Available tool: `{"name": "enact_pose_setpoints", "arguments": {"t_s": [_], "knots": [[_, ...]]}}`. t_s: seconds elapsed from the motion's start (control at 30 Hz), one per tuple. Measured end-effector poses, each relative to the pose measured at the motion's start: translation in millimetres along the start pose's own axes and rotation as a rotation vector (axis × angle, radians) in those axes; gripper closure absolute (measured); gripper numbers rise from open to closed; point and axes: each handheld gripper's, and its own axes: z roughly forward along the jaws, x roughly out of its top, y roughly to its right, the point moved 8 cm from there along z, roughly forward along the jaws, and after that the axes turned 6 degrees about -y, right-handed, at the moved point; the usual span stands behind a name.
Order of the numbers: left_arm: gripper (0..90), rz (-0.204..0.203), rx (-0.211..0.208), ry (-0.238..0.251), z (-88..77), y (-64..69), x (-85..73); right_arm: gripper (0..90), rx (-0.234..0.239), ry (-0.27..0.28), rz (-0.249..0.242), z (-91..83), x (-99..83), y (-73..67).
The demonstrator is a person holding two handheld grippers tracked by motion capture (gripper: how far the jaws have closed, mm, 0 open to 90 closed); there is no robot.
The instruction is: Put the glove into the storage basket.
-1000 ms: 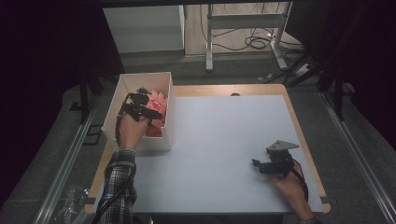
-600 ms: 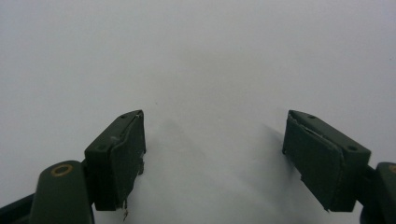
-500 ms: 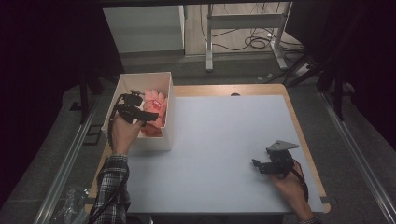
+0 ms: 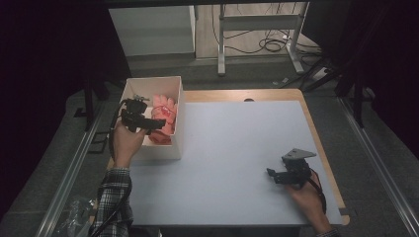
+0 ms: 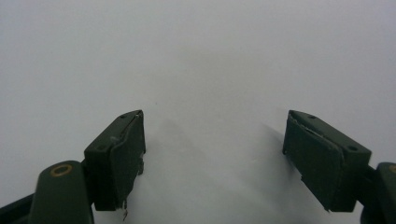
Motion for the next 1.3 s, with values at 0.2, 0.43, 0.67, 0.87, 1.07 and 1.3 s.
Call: {"name": "enact_pose_setpoints", "arguments": {"t_s": [0.2, 0.43, 0.67, 0.87, 1.07, 1.3], "knots": [[0.9, -0.007, -0.036, 0.032, -11.3, 2.5, 1.2, 21.3, 0.0, 0.0, 0.0, 0.0, 0.0, 0.1], [1.3, 0.02, -0.062, 0.06, -24.0, 12.8, 3.6, 21.2, 0.0, 0.0, 0.001, 0.0, 0.0, 0.0], [1.4, 0.058, -0.091, 0.077, -31.3, 30.2, 7.5, 21.2, 0.0, 0.0, 0.001, 0.0, 0.0, 0.1], [1.4, 0.108, -0.117, 0.083, -33.3, 50.1, 11.9, 21.2, -0.001, 0.0, 0.0, 0.0, 0.1, 0.2], [1.4, 0.147, -0.146, 0.088, -32.3, 70.4, 15.7, 21.1, -0.001, 0.0, 0.001, 0.0, 0.1, 0.1], [1.4, 0.183, -0.177, 0.089, -28.0, 90.2, 18.6, 21.0, -0.001, 0.0, 0.002, 0.0, 0.1, 0.1]]}}
